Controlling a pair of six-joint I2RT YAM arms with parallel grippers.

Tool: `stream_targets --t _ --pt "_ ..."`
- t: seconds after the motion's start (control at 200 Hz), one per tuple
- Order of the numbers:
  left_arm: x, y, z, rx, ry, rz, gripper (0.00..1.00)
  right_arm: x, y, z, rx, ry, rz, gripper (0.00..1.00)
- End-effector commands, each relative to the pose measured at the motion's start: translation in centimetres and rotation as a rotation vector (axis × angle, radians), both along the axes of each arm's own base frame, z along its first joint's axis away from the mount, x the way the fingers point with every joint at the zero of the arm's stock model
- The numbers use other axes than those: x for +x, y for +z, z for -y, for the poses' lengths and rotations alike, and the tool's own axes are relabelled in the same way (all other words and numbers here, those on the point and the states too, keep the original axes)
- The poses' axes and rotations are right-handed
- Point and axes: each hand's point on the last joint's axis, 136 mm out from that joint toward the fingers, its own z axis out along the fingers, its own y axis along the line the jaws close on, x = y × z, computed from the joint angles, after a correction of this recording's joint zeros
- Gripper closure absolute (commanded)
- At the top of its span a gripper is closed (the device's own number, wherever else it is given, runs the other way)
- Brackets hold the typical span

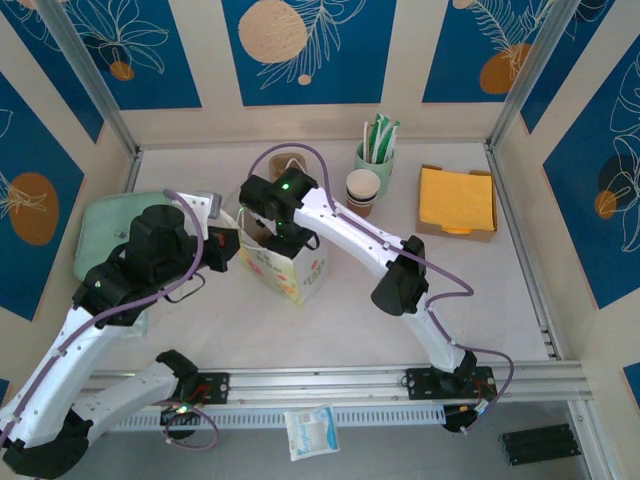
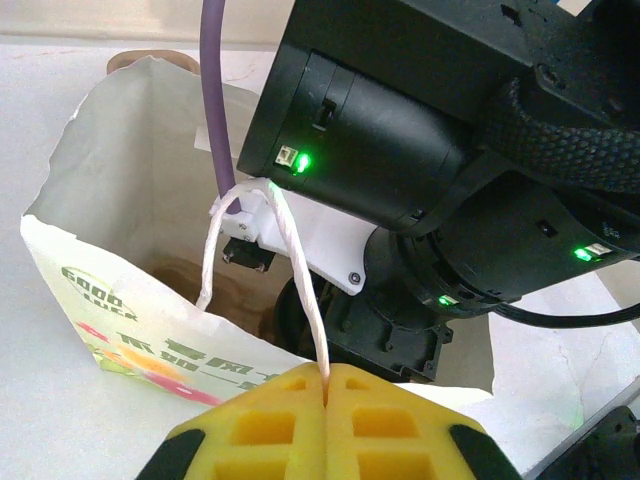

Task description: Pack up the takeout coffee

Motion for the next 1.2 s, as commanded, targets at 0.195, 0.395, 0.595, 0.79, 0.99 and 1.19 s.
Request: stream_targets --t 0.195,0.395,0.595,0.79,0.99,1.19 --pt "0.0 -0.4 -0.2 0.003 0.011 -0.004 1.00 -1.2 0.4 1.4 -0.027 0.007 -0.052 0.46" --pt "0.0 -0.4 -0.2 0.004 0.010 -0.005 1.00 -1.1 -0.5 1.3 -0.038 0.002 -0.072 0.46" --pt "0.0 -0.4 -0.3 0.006 0.011 -0.005 1.00 -0.9 -1.0 1.3 -0.040 -0.008 -0.083 0.46" --pt "0.0 -0.4 -0.2 0.004 0.009 -0.006 1.00 -0.9 -1.6 1.2 -0.050 -0.010 -0.096 0.47" --pt "0.0 -0.4 -0.2 0.004 0.009 -0.003 1.00 -1.0 -1.7 1.2 -0.055 -0.010 -0.097 0.47" --pt "0.1 -0.3 -0.1 0.004 0.007 -0.002 1.00 -0.9 -1.6 1.2 -0.055 -0.010 -0.095 0.47"
